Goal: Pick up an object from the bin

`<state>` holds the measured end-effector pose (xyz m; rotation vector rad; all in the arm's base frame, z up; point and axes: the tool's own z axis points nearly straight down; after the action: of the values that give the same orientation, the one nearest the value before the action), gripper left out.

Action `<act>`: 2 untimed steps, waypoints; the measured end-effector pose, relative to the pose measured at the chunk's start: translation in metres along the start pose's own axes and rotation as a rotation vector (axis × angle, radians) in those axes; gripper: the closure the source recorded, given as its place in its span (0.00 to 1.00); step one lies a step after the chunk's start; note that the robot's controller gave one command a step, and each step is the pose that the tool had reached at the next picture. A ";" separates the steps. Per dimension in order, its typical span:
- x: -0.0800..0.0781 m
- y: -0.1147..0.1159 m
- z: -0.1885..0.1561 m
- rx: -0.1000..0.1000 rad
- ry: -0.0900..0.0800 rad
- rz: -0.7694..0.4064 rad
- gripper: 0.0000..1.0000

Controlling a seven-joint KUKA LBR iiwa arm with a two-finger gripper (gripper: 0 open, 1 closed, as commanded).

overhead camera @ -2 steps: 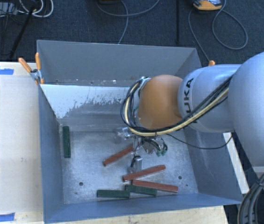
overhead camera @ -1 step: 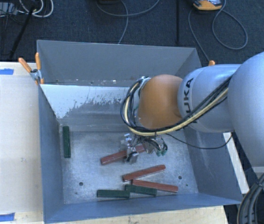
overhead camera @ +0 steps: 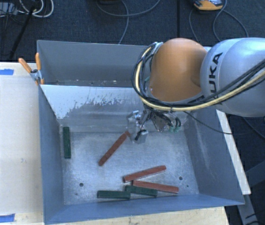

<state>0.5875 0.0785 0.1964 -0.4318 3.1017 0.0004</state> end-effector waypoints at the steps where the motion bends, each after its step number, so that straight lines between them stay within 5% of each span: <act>1: 0.002 0.000 0.005 -0.001 0.009 0.002 0.00; 2: 0.011 -0.003 0.124 -0.005 0.008 -0.494 0.00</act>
Offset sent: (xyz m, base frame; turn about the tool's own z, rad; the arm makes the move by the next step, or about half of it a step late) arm 0.0000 0.0000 0.0000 0.0000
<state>0.5792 0.0725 0.0724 -1.1798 2.9103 0.0018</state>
